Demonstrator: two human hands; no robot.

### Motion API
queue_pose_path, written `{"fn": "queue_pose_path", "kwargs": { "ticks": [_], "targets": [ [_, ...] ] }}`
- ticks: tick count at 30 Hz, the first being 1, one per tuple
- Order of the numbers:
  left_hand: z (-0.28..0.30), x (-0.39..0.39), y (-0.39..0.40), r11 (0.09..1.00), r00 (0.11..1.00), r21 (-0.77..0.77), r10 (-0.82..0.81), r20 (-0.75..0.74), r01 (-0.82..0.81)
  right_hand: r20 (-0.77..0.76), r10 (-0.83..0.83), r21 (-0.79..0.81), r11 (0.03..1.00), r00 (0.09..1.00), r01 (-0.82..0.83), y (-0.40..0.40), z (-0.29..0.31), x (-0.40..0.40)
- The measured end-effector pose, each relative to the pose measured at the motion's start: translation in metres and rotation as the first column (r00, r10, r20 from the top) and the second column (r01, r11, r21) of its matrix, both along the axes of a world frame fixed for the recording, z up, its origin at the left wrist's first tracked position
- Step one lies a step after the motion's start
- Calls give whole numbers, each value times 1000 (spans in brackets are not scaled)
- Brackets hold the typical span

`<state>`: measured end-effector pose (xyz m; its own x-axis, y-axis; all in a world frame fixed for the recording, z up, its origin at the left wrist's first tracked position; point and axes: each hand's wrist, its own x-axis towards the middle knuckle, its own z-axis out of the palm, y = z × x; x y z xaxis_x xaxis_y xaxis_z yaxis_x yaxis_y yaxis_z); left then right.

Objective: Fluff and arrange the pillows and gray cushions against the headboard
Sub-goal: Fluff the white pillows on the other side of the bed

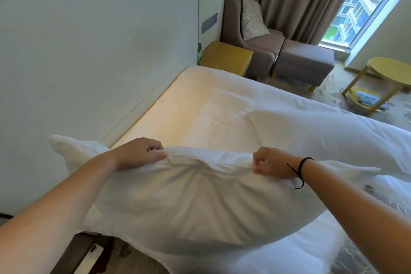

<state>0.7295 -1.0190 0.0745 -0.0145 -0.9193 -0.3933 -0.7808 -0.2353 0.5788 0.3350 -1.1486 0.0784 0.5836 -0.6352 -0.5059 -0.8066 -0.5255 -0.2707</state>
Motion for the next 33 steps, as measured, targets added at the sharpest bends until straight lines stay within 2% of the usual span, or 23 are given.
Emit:
{"fn": "queue_pose_path", "kwargs": {
  "ticks": [4, 6, 8, 12, 15, 17, 19, 21, 23, 25, 28, 30, 33],
  "targets": [
    [-6, -14, -27, 1000, 1000, -8, 29, 5, -29, 308, -141, -63, 984, 941, 168, -14, -8, -7],
    [-8, -16, -37, 1000, 999, 7, 27, 35, -27, 390, -142, -142, 967, 910, 212, -26, -9, -13],
    [-8, -15, -46, 999, 998, 31, 20, 56, -22, 355, -126, -199, 958, 926, 206, -41, -11, -18],
    [-9, -15, -59, 994, 988, 113, -23, 152, 5, 112, -89, -275, 954, 990, 117, -56, -23, -10],
    [-18, -17, -58, 992, 979, 126, 3, 203, -30, 205, 55, -470, 881, 977, 49, -47, -32, 2],
    [-24, -17, -53, 998, 965, 55, 27, 262, -43, 278, 140, -516, 856, 950, 24, -31, -33, 18],
    [-26, -14, -48, 998, 949, -45, 62, 309, -51, 257, 169, -472, 881, 952, -29, -14, -37, 36],
    [-26, -6, -41, 995, 944, -88, 68, 323, -41, 162, 161, -363, 927, 974, -92, -4, -45, 49],
    [-24, 4, -33, 997, 928, -69, -4, 373, 32, 75, 164, -300, 944, 984, -135, -6, -55, 58],
    [-24, 15, -25, 990, 885, -56, -88, 457, 127, 57, 146, -255, 958, 988, -127, -11, -59, 66],
    [-30, 38, -18, 995, 844, -38, -59, 533, 94, 17, 144, -222, 965, 989, -137, -21, -65, 85],
    [-34, 51, -22, 999, 835, -16, -33, 550, 50, 6, 87, -219, 972, 996, -83, -25, -68, 100],
    [-41, 61, -38, 999, 821, -30, -16, 571, 40, 27, 82, -377, 924, 996, -66, -28, -71, 119]
  ]
}}
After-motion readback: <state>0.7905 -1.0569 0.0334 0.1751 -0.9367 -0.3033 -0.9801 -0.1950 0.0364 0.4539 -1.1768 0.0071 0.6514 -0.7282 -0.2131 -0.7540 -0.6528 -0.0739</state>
